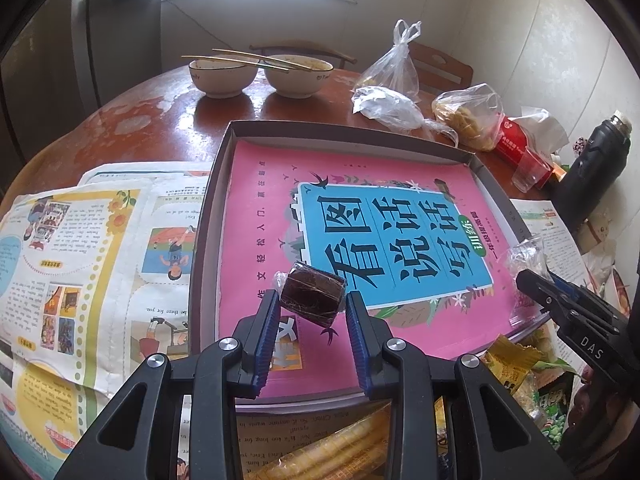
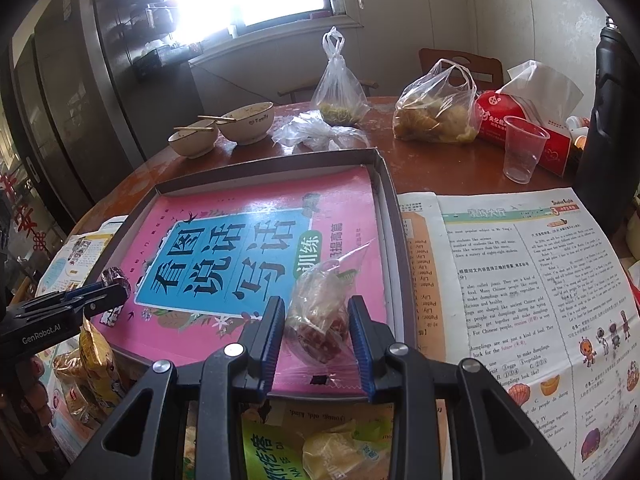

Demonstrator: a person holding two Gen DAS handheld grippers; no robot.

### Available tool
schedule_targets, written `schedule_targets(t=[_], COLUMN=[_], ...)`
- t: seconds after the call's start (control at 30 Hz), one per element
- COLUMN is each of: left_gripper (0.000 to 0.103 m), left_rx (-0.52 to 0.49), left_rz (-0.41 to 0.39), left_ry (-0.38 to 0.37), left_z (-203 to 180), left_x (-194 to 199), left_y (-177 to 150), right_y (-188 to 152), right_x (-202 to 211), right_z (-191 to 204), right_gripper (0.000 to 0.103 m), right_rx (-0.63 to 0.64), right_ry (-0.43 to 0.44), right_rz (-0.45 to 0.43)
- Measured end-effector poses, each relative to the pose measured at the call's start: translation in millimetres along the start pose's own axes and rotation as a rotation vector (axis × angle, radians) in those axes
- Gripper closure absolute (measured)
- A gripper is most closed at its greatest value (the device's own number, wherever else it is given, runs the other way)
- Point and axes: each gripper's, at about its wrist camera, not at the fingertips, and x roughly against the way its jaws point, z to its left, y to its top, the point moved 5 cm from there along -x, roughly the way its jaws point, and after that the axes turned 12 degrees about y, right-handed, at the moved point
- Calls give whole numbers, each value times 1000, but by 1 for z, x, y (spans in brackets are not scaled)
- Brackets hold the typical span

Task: Organize snacks
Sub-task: 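Lift both held snacks and carry them over the pink book in the tray, then open the right gripper dropping the clear bag into the tray while the left releases the chocolate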

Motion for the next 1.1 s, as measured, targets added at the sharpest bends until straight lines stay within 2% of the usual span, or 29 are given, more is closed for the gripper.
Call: schedule_targets(t=[0.77,1.1], left_gripper=[68,68], left_rx=[4,22], left_rz=[-4,-18], left_ry=[0,-9], left_z=[1,5], left_x=[5,12], left_y=[-3,-4], right_y=[-2,0], right_x=[3,10], right_z=[-4,-7], right_gripper=[68,62], right_rx=[-27,-42], right_ry=[6,-8], right_rz=[10,-11])
